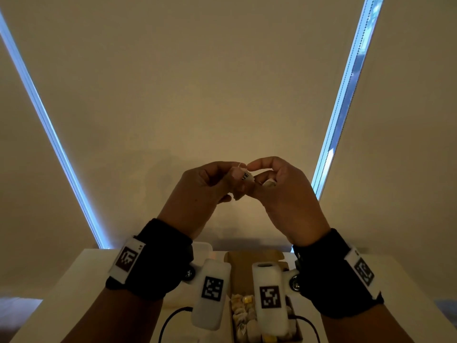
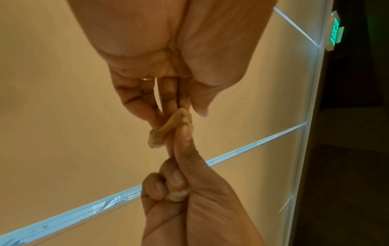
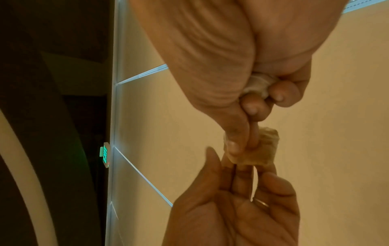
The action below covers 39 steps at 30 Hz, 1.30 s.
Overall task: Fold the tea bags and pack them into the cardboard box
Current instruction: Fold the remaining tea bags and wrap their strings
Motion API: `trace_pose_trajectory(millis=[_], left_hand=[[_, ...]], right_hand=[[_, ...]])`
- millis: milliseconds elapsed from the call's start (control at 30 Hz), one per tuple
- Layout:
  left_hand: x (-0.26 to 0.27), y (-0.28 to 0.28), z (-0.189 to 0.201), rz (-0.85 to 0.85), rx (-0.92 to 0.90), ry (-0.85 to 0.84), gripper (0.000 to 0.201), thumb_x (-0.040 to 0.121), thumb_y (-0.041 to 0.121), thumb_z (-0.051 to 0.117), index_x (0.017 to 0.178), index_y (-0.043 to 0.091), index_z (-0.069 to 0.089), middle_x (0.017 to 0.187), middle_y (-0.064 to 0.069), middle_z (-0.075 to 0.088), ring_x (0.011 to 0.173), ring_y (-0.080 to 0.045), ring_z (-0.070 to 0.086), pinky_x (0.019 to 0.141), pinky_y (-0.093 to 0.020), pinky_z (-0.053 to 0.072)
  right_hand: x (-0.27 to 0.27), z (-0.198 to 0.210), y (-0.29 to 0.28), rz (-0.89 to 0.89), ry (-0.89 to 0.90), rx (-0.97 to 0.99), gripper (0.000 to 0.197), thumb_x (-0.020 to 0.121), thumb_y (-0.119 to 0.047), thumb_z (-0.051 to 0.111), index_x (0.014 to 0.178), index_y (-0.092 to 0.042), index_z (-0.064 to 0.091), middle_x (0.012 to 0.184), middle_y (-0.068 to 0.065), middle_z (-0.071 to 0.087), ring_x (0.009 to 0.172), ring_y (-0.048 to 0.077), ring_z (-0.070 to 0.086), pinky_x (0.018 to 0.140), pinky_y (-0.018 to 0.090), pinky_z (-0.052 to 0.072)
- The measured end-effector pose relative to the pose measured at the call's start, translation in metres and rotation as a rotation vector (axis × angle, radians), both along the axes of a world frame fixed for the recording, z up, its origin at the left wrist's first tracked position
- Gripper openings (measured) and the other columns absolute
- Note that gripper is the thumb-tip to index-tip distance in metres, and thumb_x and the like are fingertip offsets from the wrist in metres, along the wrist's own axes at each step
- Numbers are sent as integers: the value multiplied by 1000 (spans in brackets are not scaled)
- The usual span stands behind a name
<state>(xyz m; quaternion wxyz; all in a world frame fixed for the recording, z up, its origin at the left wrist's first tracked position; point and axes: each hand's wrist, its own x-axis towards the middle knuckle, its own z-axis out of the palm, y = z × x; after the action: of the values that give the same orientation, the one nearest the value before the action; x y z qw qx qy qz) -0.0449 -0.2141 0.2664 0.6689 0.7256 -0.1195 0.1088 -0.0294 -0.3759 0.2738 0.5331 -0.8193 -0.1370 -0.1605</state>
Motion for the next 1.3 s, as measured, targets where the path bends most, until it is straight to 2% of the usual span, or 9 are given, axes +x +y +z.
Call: trace_pose_trajectory(millis=[100, 200, 333, 400, 567, 733, 1000, 1133, 1300], left_hand=[[4, 2, -1, 50, -36, 0, 19, 98, 17, 64, 113, 19, 76, 98, -2, 79, 90, -17, 72, 81, -32, 55], [8, 7, -3, 95, -54, 13, 18, 98, 11, 64, 112, 16, 74, 97, -2, 79, 87, -15, 72, 79, -32, 56], [10, 14, -4, 118, -38, 7, 13, 96, 12, 67, 108, 12, 69, 95, -5, 79, 87, -14, 74, 76, -30, 54], [10, 17, -4, 106, -42, 1, 10, 95, 12, 67, 104, 14, 71, 97, -4, 79, 93, -17, 74, 79, -31, 55], [7, 22, -4, 53, -111, -37, 11, 93, 5, 67, 102, 7, 73, 104, -12, 78, 101, -27, 74, 89, -39, 59], [0, 24, -1, 4, -47, -79, 25, 77, 22, 78, 98, 10, 77, 98, -12, 78, 92, -29, 74, 82, -39, 60], [-9, 3, -5, -40, 106, -46, 41, 75, 24, 83, 114, 15, 70, 87, -7, 79, 90, -23, 76, 93, -39, 58], [-7, -5, -11, 80, 180, -123, 33, 79, 25, 84, 109, 22, 72, 83, 0, 77, 84, -14, 75, 82, -26, 60], [-5, -14, -19, 166, 186, -187, 24, 79, 20, 85, 100, 18, 73, 77, 3, 75, 75, -8, 72, 72, -13, 55]], right_hand=[[0, 0, 0, 53, 26, -11, 33, 80, -43, 79, 106, -36, 59, 86, -17, 70, 79, 3, 67, 66, 8, 48], [-1, -5, 0, 174, 172, 33, 40, 91, -38, 70, 125, -29, 51, 99, -6, 68, 82, 10, 64, 78, 27, 54], [-1, -8, -6, 419, 429, 705, 38, 83, -5, 56, 118, -15, 47, 80, 5, 55, 73, 21, 57, 72, 36, 40], [-1, -8, -10, 469, 467, 796, 30, 86, 2, 45, 111, -14, 47, 81, 7, 50, 75, 24, 57, 75, 35, 40], [3, -13, -18, 495, 485, 755, 31, 96, 16, 37, 108, -11, 47, 85, 9, 55, 80, 23, 69, 80, 31, 55], [1, -20, -24, 414, 404, 668, 18, 92, 10, 58, 98, -7, 54, 88, 8, 68, 93, 24, 72, 88, 37, 60], [-8, -24, -22, 235, 205, 408, 14, 87, 9, 65, 84, -1, 55, 85, 2, 78, 78, 18, 76, 63, 22, 59], [-13, -32, -23, 198, 150, 339, 14, 92, 1, 64, 89, -10, 72, 86, 3, 77, 83, 20, 75, 72, 25, 61], [-21, -39, -35, 269, 224, 507, 18, 103, -6, 50, 103, -13, 67, 104, 9, 75, 100, 27, 73, 91, 41, 59]])
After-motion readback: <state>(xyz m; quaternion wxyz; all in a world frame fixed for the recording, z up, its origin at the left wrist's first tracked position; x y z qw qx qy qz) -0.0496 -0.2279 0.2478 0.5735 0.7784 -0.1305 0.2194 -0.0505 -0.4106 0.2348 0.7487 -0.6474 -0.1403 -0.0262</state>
